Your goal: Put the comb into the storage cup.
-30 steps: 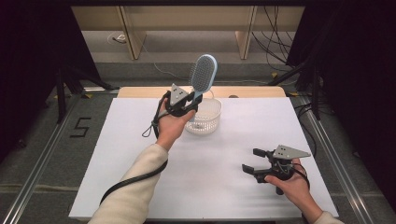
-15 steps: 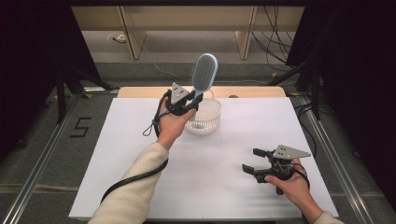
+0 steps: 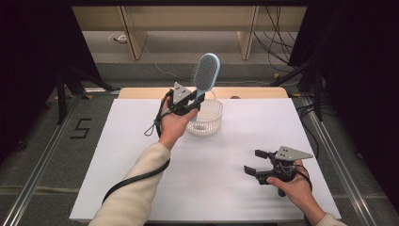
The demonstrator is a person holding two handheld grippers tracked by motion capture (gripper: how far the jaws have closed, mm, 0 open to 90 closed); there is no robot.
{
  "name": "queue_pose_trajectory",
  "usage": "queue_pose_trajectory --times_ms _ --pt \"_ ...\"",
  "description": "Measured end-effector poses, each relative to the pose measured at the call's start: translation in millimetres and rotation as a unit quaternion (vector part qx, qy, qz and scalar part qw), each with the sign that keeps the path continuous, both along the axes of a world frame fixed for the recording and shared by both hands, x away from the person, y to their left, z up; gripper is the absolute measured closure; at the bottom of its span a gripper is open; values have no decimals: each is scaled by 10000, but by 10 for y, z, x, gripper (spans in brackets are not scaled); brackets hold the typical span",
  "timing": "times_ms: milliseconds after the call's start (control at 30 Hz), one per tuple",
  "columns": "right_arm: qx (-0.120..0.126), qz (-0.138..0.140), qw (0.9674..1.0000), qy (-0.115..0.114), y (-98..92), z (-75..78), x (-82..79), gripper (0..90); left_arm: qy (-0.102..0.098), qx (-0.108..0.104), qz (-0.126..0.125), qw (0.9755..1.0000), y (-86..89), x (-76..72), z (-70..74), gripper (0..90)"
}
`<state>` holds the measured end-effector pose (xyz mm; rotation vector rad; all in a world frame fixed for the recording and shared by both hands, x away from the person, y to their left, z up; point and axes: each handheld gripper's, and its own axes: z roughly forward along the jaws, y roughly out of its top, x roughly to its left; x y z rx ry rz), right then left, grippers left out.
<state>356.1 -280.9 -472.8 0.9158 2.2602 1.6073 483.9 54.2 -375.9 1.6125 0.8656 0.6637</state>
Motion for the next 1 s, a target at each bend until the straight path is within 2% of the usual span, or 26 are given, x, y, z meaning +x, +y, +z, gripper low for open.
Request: queue_pose_trajectory --times_ms 1000 --pt "21 1 10000 12 -2 1 1 162 43 27 43 10000 -19 76 -6 695"
